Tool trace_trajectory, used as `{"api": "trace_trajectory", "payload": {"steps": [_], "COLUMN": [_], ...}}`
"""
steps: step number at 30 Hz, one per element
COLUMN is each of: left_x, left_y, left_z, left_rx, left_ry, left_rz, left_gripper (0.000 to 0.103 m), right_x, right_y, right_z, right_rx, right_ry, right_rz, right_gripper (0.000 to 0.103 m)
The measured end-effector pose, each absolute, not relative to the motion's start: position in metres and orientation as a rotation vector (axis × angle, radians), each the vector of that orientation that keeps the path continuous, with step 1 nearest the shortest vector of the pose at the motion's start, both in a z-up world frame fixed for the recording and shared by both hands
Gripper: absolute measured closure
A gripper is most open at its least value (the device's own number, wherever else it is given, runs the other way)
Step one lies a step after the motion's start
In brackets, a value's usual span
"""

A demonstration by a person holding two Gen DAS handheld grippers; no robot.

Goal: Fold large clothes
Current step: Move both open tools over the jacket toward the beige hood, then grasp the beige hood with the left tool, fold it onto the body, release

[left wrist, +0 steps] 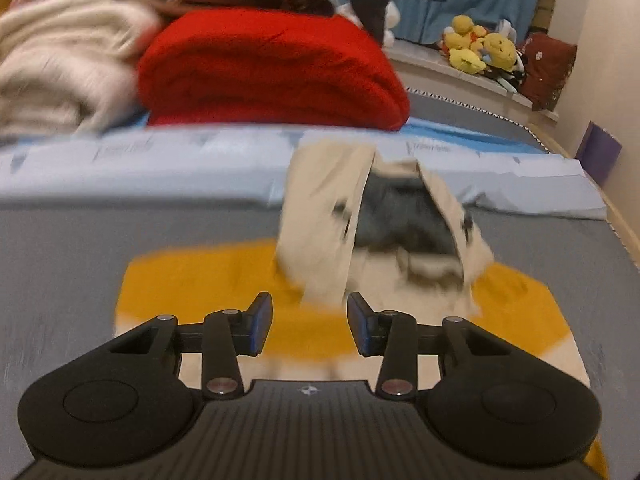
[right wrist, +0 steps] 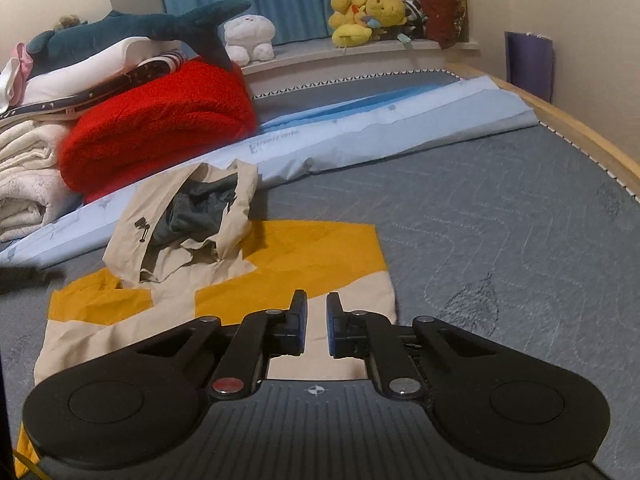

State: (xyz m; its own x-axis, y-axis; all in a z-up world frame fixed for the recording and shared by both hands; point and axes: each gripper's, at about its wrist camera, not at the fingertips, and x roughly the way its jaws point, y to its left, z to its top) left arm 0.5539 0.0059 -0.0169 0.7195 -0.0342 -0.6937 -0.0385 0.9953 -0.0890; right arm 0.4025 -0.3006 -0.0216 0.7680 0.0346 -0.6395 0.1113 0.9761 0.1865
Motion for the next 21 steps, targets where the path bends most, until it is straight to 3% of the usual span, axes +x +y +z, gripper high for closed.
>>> {"api": "trace_trajectory", "payload": {"steps": [9, 11, 13, 14, 21], "left_x": [0.727, 0.752, 0.773, 0.783, 0.819], "left_y": [-0.008, -0.006, -0.001, 0.0, -0.005], "left_z": [-0.035, -0.043, -0.054, -0.059, -0.085], "left_rx": [-0.273, -0.281, -0.298, -0.306, -0.238], "left_ry": [0.727, 0.723, 0.724, 0.732, 0.743], "left_rz": [0.087, 0.129, 0.18, 0.202, 0.23], "left_gripper": [0.056, 0.046, 0.023, 0.019, 0.019], "right_x": [0.412, 0.413, 0.416, 0.416, 0.418], "right_y": [-0.316, -0.318, -0.319, -0.319, -0.32], "right_z": [-0.027, -0.032, -0.034, -0.035, -0.04], "right_rx": [0.264, 0.26, 0.265, 0.268, 0.28], "right_ry": [0.722, 0.738, 0.748, 0.751, 0.766], "right_rz": [-0.076, -0.085, -0.089, -0.091, -0.093], "right_gripper": [0.092, 0.092, 0.092, 0.092, 0.092]}}
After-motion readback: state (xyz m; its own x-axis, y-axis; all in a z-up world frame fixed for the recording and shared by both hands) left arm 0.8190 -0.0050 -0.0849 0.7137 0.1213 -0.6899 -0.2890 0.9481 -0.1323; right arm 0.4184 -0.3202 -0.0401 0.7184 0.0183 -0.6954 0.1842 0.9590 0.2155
